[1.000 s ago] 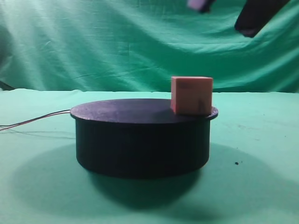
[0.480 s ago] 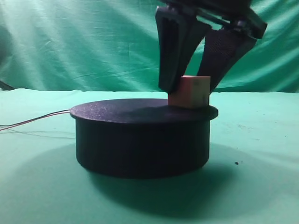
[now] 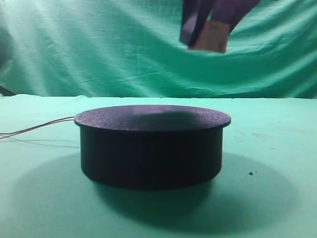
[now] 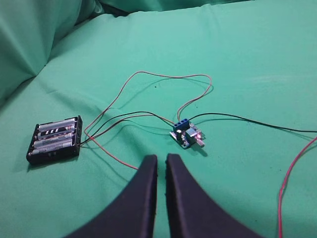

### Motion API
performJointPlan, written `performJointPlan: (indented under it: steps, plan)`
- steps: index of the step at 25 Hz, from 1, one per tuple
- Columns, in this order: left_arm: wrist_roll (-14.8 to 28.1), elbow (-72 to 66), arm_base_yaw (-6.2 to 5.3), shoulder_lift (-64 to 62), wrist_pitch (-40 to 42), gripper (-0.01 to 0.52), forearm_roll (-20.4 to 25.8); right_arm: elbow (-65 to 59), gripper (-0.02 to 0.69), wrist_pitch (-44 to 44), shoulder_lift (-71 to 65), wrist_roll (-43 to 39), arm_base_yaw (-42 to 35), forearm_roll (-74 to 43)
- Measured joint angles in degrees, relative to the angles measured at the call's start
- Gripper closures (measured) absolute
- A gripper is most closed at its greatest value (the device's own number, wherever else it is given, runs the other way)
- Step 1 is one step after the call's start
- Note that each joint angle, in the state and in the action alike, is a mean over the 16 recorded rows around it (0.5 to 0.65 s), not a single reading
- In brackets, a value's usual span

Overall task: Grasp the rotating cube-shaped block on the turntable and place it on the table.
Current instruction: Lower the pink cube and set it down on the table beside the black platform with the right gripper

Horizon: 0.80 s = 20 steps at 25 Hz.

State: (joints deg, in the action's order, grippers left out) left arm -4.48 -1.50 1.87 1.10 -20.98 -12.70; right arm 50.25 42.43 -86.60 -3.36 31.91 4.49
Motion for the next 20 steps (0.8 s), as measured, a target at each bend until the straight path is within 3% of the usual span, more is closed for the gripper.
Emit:
performJointPlan:
  steps: [9, 12, 16, 20]
  plan:
    - [0.0, 0.0, 0.0, 0.0, 0.0, 0.514, 0.0, -8.15, 0.256, -5.2, -0.42, -1.04, -0.69, 0.44]
    - [0.0, 0.0, 0.0, 0.0, 0.0, 0.514, 0.0, -6.75, 0.235, -3.97, 0.72, -1.11, -0.69, 0.48]
    - [0.0, 0.0, 0.0, 0.0, 0.0, 0.514, 0.0, -4.09, 0.274, -0.71, 4.6, -1.31, -0.69, 0.07]
    - [0.0, 0.0, 0.0, 0.0, 0.0, 0.514, 0.0, -1.46, 0.39, 4.07, 10.66, -2.06, -0.69, -0.81]
